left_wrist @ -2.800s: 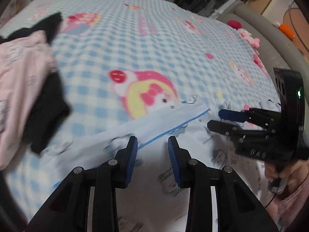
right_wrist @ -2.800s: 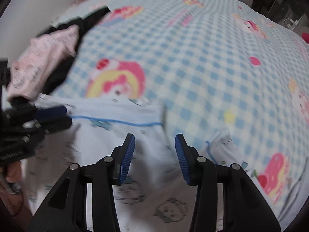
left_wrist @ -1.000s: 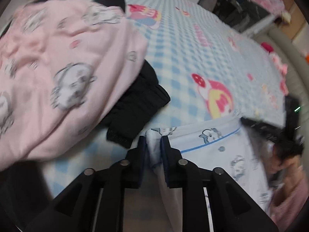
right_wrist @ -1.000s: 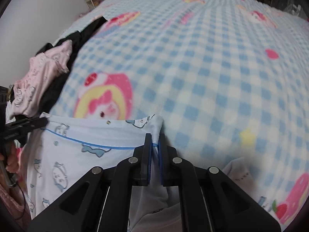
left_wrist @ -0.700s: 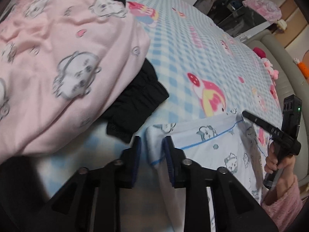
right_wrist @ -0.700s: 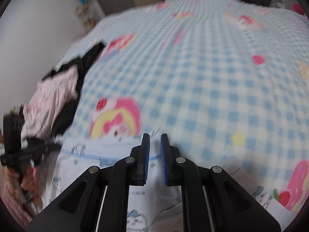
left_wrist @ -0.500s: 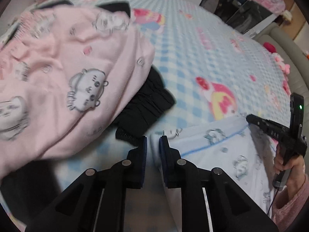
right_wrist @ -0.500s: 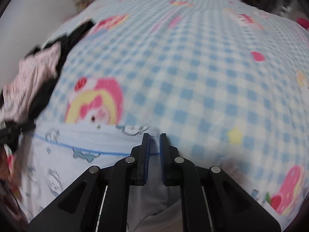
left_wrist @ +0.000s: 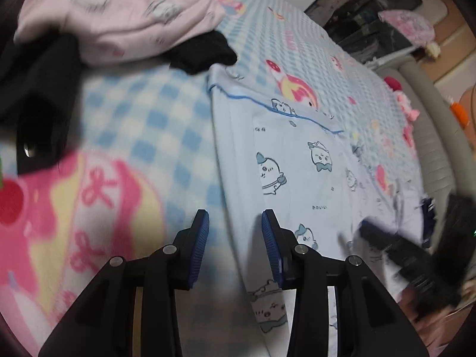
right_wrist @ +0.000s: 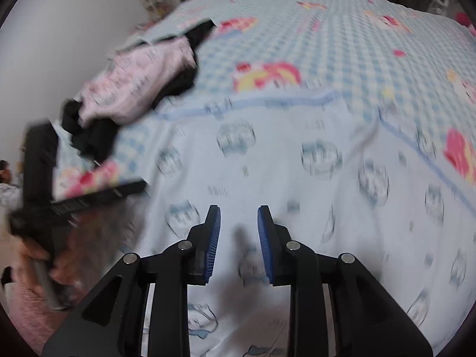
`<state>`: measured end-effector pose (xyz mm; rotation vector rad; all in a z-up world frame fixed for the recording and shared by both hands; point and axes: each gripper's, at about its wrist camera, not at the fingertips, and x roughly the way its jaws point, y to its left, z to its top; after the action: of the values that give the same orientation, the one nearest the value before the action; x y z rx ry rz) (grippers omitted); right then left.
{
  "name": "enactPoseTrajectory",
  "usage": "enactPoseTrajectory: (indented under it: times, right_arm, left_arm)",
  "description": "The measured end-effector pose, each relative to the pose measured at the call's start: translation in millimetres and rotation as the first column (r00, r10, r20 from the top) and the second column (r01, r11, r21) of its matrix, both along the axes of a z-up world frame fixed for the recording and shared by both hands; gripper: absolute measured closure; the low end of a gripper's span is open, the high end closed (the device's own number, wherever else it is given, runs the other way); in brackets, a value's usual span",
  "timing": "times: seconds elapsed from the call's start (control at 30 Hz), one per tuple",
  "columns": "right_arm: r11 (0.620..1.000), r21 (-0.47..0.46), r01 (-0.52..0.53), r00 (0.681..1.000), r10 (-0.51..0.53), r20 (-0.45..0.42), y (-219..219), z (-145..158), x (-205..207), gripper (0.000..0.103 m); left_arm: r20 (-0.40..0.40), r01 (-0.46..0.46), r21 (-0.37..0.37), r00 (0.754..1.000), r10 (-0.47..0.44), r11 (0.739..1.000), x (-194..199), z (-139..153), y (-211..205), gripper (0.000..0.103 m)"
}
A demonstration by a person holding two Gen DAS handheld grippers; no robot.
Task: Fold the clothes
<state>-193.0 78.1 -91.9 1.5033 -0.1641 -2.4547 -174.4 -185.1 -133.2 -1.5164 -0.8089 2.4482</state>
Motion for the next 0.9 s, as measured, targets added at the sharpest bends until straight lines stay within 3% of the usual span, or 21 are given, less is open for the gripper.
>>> enactPoseTrajectory:
  times: [0.1,0.27,0.4,0.5,0.57,0.8,0.9]
  right_arm:
    - [0.999,0.018,0.045,0.998,-0.046,0.031,-5.6,-19.3,10.1,0.077]
    - [0.993,0.018,0.115,0.993,-0.115,0.009,-8.4,-22.1,20.4,0.075]
    - [0.985,-0.005,0.174,0.985,-0.174,0.012,-6.2,-21.5,27.0,0.075]
    - [0.985,0.003,0.170,0.985,-0.170,0.012,-8.3,-21.4,33.4,0.075]
    - [0.986,0.018,0.168,0.985,-0.168,0.025,-10.2,-25.7,34.1,0.075]
    - [0.985,0.035,0.170,0.984,-0.172,0.038,-11.2,-32.4,35.0,0.075]
    - [0.984,0.035,0.173,0.984,-0.175,0.039,-10.5,-32.4,35.5,0.075]
  left_arm:
    - [-0.001,0.006,0.073,1.000,-0.006,0.997,3.2,-5.9,-1.5,0.064]
    - [-0.003,0.067,0.208,0.998,-0.068,0.976,0.2,-17.2,7.2,0.064]
    - [0.001,0.084,0.205,0.996,-0.086,0.975,-4.2,-22.6,18.1,0.068]
    - [-0.008,0.101,0.213,0.995,-0.101,0.972,-4.8,-20.6,23.3,0.087]
    - [-0.006,0.089,0.173,0.996,-0.090,0.981,-2.9,-19.0,22.1,0.091]
    - [0.003,0.037,0.069,0.999,-0.038,0.997,8.3,-12.2,3.7,0.093]
    - [0.002,0.016,0.092,1.000,-0.016,0.996,9.8,-11.1,-4.6,0.093]
